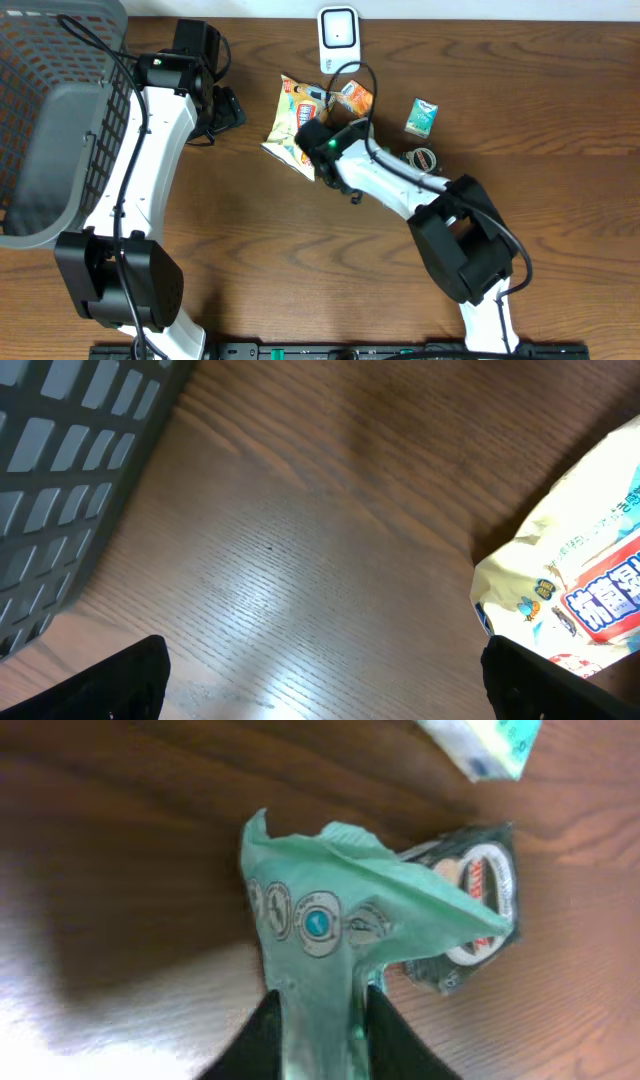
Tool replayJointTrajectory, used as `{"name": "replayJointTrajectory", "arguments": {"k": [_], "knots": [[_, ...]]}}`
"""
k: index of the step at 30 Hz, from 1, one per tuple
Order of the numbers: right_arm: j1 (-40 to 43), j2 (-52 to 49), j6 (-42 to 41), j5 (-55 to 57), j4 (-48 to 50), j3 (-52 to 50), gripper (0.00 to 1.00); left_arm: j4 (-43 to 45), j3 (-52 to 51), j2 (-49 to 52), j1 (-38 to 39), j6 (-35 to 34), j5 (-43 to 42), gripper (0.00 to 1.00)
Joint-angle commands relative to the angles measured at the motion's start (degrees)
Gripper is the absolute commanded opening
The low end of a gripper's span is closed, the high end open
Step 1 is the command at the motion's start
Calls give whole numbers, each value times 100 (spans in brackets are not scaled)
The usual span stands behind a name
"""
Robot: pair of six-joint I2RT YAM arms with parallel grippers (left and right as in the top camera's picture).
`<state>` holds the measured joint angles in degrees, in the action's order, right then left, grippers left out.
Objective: Scan the item barcode
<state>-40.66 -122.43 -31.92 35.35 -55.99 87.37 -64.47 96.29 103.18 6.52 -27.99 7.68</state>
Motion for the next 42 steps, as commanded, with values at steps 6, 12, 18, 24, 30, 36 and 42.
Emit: {"name": "replayJointTrajectory", "arguments": {"k": [6, 12, 18, 24, 30, 36, 42], "knots": [[-564, -20, -59, -748, -50, 138, 40, -20, 20, -28, -20, 98, 72, 98], [-391, -15, -57, -813, -970, 1123, 76, -20, 20, -28, -20, 98, 72, 98], [780, -15, 1672, -2892, -1126, 1663, 38, -20, 20, -28, -20, 98, 72, 98], [1384, -15, 2221, -4236, -1213, 1486, 9, -20, 20, -28, -20, 98, 72, 98], [1425, -15, 2214, -4227, -817, 728, 7, -20, 20, -28, -20, 98, 72, 98], [1268, -17, 1775, -4194, -138, -136, 1, -20, 20, -28, -20, 98, 72, 98], [1292, -2, 1652, -4192, -964, 715, 1, -20, 20, -28, -20, 98, 72, 98]]}}
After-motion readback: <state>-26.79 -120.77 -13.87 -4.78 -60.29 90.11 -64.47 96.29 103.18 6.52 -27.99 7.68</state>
